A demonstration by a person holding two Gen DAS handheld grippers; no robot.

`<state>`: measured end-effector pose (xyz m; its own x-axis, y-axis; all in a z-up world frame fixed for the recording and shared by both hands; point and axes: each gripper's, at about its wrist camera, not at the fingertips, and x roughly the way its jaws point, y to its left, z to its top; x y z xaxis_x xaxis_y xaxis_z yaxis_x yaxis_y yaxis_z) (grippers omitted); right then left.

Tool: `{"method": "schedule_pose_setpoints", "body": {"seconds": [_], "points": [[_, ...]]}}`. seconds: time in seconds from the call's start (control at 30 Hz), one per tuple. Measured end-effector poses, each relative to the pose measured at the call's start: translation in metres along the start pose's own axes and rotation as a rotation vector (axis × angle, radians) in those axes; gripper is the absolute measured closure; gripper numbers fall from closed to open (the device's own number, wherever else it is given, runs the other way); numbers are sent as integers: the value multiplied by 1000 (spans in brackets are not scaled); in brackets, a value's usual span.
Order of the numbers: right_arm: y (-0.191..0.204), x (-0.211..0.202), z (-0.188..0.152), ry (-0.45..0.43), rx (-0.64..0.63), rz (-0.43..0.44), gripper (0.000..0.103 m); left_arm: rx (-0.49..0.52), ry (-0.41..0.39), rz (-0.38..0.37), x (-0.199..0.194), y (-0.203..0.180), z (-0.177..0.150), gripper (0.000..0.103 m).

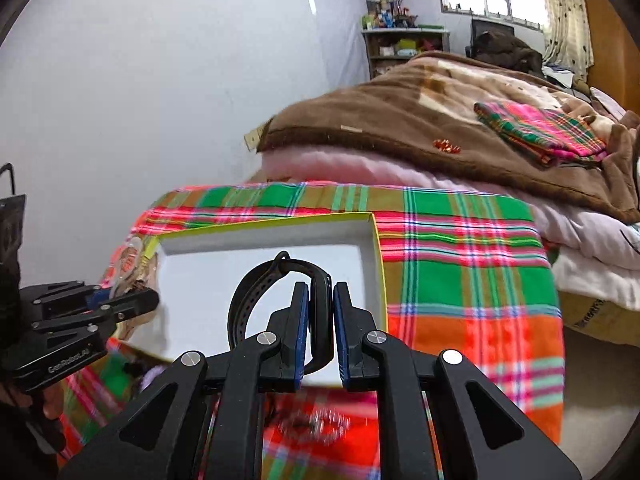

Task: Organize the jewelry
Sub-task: 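Carry clip and band into the white box while opening both grippers to release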

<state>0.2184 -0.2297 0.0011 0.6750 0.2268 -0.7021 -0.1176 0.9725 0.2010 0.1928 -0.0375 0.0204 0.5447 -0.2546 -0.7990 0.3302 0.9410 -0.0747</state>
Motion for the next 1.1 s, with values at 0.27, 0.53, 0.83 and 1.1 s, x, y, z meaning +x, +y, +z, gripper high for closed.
{"method": "schedule_pose_setpoints", "body": {"seconds": [0.27, 0.53, 0.83, 1.1], "points": [[-4, 56, 13, 82, -14, -37, 90, -35, 49, 30, 32, 17, 5, 87], [-3, 78, 17, 99, -45, -81, 90, -30, 79, 38, 52, 21, 4, 87], [-2, 89, 18, 116, -60, -97, 90, -37, 80, 43, 53, 21, 6, 87], [-3, 86, 18, 96, -42, -90, 88, -49, 72, 36, 50, 22, 8, 72]]}}
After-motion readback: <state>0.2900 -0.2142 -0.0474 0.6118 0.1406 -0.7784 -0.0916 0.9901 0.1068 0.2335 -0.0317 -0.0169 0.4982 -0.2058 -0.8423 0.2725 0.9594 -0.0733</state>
